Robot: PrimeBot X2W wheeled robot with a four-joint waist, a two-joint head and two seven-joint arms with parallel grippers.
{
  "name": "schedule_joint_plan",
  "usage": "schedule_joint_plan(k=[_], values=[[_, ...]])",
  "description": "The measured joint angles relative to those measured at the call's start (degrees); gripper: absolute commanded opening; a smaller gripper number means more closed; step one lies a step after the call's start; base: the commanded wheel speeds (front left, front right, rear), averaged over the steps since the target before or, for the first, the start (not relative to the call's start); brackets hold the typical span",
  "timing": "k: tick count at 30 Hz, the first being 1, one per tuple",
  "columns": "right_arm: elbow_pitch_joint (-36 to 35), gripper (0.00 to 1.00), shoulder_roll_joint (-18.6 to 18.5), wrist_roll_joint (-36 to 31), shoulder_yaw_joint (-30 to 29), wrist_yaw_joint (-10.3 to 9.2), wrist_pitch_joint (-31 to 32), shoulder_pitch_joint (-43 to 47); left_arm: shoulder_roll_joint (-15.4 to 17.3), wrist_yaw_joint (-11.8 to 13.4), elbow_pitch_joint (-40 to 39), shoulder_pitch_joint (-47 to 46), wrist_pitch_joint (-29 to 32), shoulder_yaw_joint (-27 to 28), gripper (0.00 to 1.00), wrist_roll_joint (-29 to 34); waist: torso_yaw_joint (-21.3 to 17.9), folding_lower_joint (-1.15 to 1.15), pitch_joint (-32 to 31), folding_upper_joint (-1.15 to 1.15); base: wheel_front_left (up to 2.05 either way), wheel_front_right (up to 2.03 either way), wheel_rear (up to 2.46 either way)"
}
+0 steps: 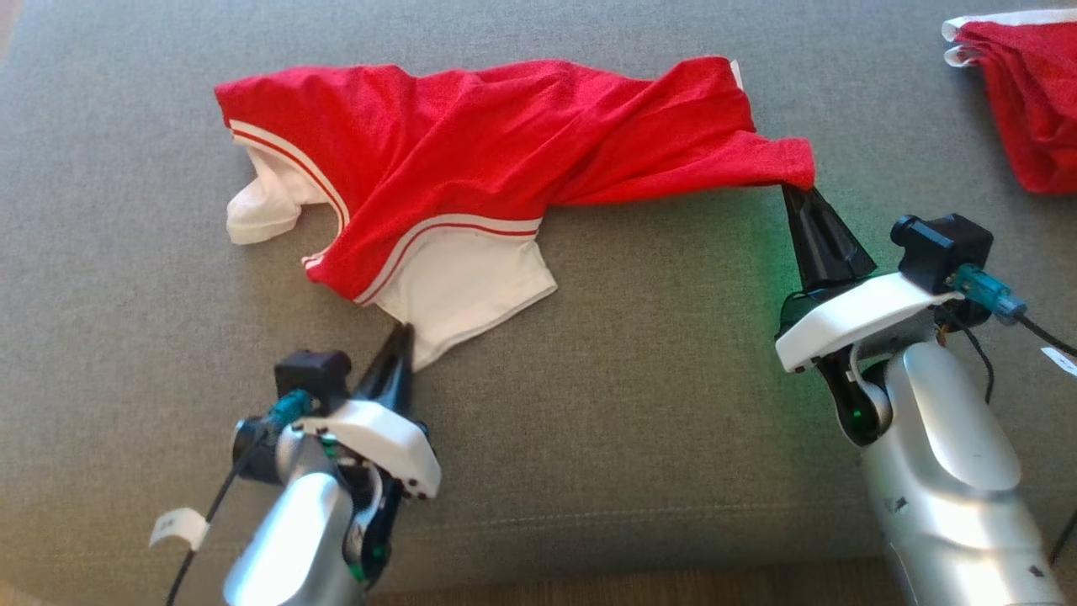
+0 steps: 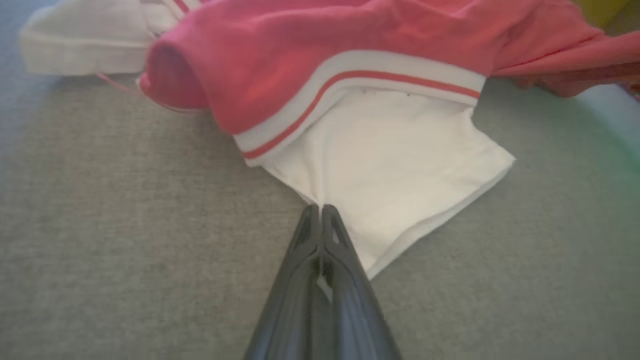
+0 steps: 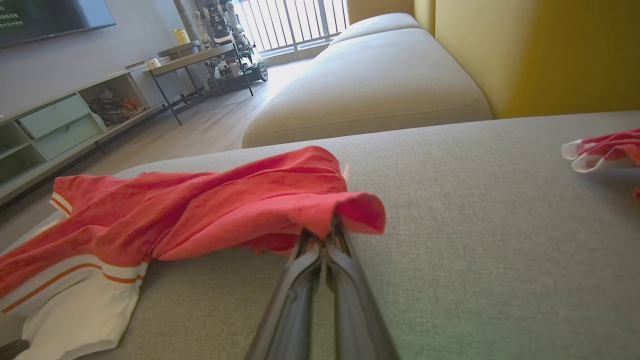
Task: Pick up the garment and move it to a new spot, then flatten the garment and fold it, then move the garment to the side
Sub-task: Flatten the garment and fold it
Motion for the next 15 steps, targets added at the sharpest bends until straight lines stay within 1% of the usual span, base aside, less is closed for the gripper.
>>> schedule_joint_plan(k=[4, 7, 8, 9, 10, 11, 12, 15], values=[[-0.1, 0.0, 0.0, 0.0, -0.1, 0.0, 0.0, 0.0, -0.2, -0.2, -3.8, 3.1, -0.1, 0.0, 0.0, -2.3, 0.1, 0.0, -1.1, 0.0, 0.0, 0.0, 0.0], [-1.3, 0.0, 0.0, 0.2, -0.3, 0.0, 0.0, 0.1, -0.2, -1.5, -9.7, 4.7, -0.8, 2.5, 0.0, -6.4, 0.0, 0.0, -2.4, 0.0, 0.0, 0.0, 0.0], [-1.3, 0.0, 0.0, 0.2, -0.3, 0.0, 0.0, 0.1, -0.2, -1.5, -9.7, 4.7, -0.8, 2.5, 0.0, -6.4, 0.0, 0.0, -2.4, 0.0, 0.0, 0.0, 0.0], [-1.8, 0.0, 0.0, 0.5, -0.4, 0.0, 0.0, 0.1, -0.2, -2.1, -12.2, 4.7, -0.9, 3.8, 0.0, -7.9, 0.0, 0.0, -2.9, 0.0, 0.0, 0.0, 0.0], [-2.5, 0.0, 0.0, 1.4, -0.4, 0.0, 0.0, 0.1, 0.1, -2.6, -17.0, 4.4, -0.9, 6.2, 0.0, -10.2, 0.0, 0.0, -4.0, 0.0, 0.0, 0.0, 0.0], [-2.5, 0.0, 0.0, 1.4, -0.4, 0.0, 0.0, 0.1, 0.1, -2.6, -17.0, 4.4, -0.9, 6.2, 0.0, -10.2, 0.0, 0.0, -4.0, 0.0, 0.0, 0.0, 0.0], [-2.6, 0.0, 0.0, 2.2, -0.4, 0.0, 0.0, 0.1, 0.2, -3.0, -19.3, 4.0, -0.9, 7.4, 0.0, -11.5, 0.0, 0.0, -4.6, 0.0, 0.0, 0.0, 0.0], [-2.2, 0.0, 0.0, 5.6, -0.2, 0.0, 0.0, 0.0, 1.0, -3.6, -24.8, 1.5, 0.8, 11.3, 0.0, -16.9, 0.0, 0.0, -6.6, 0.0, 0.0, 0.0, 0.0]])
